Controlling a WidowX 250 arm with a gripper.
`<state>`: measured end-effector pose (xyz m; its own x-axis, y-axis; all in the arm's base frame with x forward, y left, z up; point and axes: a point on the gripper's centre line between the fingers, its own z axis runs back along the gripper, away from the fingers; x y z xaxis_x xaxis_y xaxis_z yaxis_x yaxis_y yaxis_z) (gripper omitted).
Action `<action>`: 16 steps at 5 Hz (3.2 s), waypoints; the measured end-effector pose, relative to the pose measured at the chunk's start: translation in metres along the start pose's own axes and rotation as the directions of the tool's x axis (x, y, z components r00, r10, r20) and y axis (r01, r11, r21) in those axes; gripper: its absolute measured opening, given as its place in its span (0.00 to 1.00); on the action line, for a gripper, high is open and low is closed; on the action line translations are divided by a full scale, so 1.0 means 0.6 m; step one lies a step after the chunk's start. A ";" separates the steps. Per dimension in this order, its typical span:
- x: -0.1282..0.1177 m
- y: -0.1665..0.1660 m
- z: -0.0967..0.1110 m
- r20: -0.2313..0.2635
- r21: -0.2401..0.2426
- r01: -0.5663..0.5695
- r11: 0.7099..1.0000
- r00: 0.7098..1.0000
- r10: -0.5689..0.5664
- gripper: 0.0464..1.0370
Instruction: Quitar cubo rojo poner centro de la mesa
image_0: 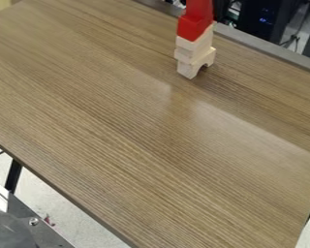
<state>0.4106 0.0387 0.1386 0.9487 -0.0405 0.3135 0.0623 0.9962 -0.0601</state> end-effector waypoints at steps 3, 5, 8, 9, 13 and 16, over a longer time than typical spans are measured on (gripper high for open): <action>0.003 0.009 -0.015 -0.008 -0.017 -0.021 1.000 1.000 0.021 0.56; 0.015 0.024 0.006 0.022 -0.084 -0.078 0.993 0.997 0.080 0.55; 0.060 0.173 -0.006 0.098 0.013 -0.237 0.971 0.967 0.235 0.55; 0.064 0.203 -0.045 0.094 0.064 -0.207 0.976 0.975 0.201 0.55; -0.027 0.226 -0.157 -0.138 0.100 0.035 0.994 0.990 -0.021 0.55; -0.069 0.250 -0.160 -0.156 0.149 -0.020 0.989 0.987 0.044 0.89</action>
<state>0.4105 0.1826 0.0256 0.9873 -0.0081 0.1587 -0.0038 0.9972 0.0750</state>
